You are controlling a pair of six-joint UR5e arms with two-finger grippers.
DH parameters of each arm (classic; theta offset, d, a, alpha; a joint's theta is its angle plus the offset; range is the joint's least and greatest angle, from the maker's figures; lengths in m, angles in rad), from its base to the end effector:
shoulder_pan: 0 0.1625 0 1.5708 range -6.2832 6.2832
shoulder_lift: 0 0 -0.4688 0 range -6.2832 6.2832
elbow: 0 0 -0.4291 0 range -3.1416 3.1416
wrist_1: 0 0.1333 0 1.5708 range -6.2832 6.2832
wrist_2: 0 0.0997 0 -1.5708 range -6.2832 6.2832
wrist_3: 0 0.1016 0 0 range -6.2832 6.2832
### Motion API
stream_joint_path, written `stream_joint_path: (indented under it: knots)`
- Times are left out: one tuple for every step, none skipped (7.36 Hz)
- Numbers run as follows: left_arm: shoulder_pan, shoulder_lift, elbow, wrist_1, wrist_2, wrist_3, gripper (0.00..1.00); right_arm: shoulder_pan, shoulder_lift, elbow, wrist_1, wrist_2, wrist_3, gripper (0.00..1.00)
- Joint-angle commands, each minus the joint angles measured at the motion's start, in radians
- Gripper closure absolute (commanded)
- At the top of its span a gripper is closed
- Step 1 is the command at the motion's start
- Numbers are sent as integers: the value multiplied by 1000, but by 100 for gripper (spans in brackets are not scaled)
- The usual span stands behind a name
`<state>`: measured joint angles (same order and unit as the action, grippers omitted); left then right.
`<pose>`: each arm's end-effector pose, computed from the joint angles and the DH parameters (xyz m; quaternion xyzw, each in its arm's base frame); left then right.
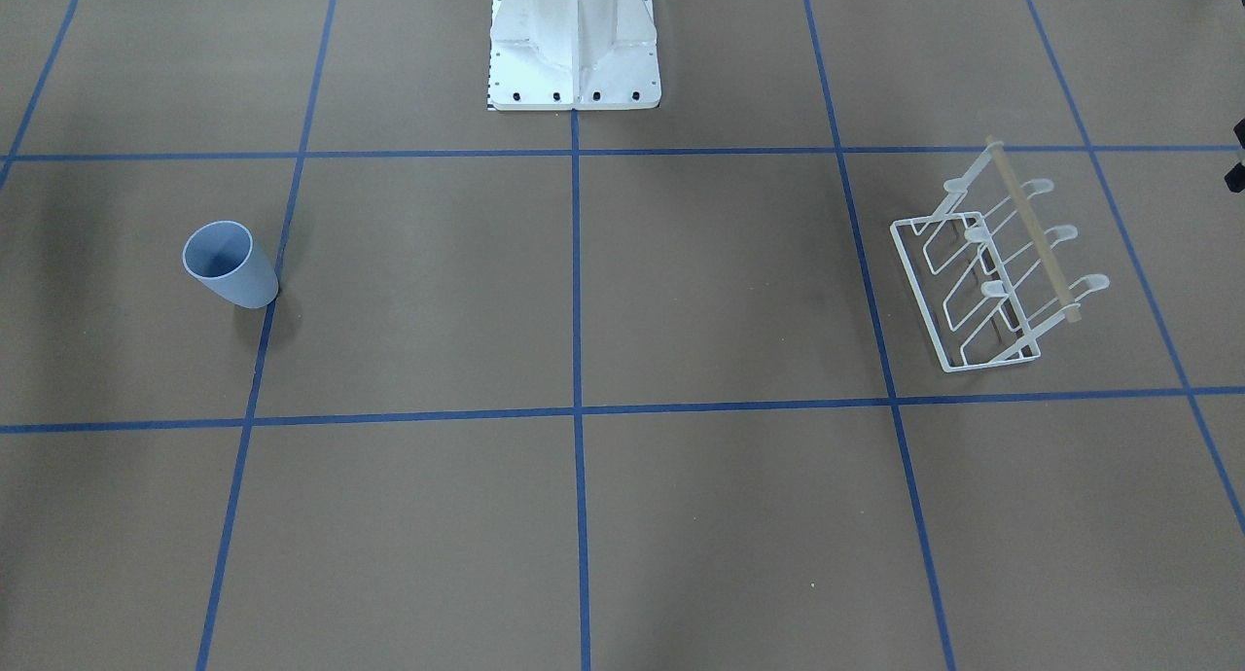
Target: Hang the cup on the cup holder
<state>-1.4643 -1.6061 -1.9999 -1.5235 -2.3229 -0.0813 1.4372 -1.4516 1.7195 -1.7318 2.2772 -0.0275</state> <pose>-0.0081 -0.5252 0.4663 0.1580 0.3758 0.0875 0.9089 -0.0101 -0.5807 0.5806 0.0317 -0.3476 -0.0938 0.9324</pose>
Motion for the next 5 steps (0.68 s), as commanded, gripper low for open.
stream_joint_path:
  knots:
    - [-1,17,0,-19,-12,2,2,0,-16,26,-3,1,1,0]
    - [-1,28,9,-18,-15,2,2,-1,-13,28,0,1,3,0]
    - [-1,41,42,-20,-15,3,2,0,-9,29,3,1,5,0]
    - [-2,43,47,-18,-15,2,2,-1,-13,37,8,1,14,0]
    - [-4,69,44,-15,-16,2,1,-1,-18,49,9,-2,15,0]
